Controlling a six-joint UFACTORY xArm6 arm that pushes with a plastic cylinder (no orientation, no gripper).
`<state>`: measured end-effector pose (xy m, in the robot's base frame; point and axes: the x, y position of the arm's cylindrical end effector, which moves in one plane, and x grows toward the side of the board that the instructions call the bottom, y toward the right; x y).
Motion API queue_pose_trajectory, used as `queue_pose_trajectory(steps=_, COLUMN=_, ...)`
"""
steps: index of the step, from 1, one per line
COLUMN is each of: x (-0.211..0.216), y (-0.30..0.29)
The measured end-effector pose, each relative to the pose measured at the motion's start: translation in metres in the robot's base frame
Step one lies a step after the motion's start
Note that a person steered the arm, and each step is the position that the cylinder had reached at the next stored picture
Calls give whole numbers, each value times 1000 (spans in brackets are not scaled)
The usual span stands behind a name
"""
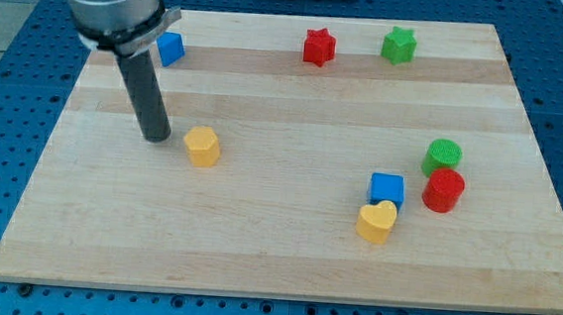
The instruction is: Move the yellow hexagon left to the blue cube
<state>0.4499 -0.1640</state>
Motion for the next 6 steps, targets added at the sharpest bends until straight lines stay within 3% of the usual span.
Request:
queue_pose_trajectory(steps=1, x=1, y=49)
queue_pose_trajectory(steps=4, x=4, y=49)
queue_pose_trajectory(steps=6, x=33, y=220)
